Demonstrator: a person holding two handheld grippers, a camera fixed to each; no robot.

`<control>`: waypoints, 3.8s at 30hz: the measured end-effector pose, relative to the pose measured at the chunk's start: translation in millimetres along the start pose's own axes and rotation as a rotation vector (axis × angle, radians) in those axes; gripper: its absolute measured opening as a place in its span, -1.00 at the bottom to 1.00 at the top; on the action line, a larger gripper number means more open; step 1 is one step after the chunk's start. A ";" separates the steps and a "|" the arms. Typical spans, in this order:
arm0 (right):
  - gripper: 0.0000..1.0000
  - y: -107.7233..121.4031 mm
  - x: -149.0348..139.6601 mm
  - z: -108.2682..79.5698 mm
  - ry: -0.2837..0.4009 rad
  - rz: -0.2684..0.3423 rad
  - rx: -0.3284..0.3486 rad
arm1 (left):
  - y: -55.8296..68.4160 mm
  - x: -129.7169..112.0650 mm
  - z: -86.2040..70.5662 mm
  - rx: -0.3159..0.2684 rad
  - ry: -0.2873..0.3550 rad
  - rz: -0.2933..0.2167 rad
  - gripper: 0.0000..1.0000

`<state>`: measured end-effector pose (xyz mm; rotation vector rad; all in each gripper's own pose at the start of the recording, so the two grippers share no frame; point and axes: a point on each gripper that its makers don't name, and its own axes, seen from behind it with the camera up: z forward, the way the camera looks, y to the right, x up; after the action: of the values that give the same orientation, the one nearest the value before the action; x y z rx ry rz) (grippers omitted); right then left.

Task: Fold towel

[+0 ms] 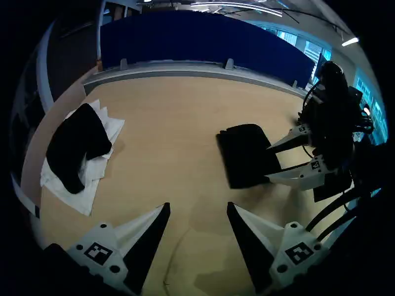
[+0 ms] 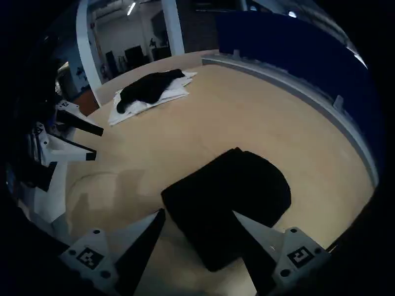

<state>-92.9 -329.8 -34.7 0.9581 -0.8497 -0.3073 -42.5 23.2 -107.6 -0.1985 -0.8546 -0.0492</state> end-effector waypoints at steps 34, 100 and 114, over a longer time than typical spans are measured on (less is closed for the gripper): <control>0.60 26.9 -71.3 -35.1 -0.066 0.122 -0.159 | -10.5 -3.8 -22.7 0.070 0.029 -0.016 0.70; -0.87 33.9 50.2 -109.0 0.123 0.020 -0.180 | -35.4 -4.8 -43.3 0.086 0.059 -0.035 0.70; -0.88 52.8 86.2 -152.5 0.183 0.005 -0.206 | -25.7 10.8 -41.5 0.066 0.083 -0.019 0.70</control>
<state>70.9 -259.7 6.8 0.7790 -0.6399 -0.2920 -7.7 -9.6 -122.0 -0.1256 -0.7745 -0.0461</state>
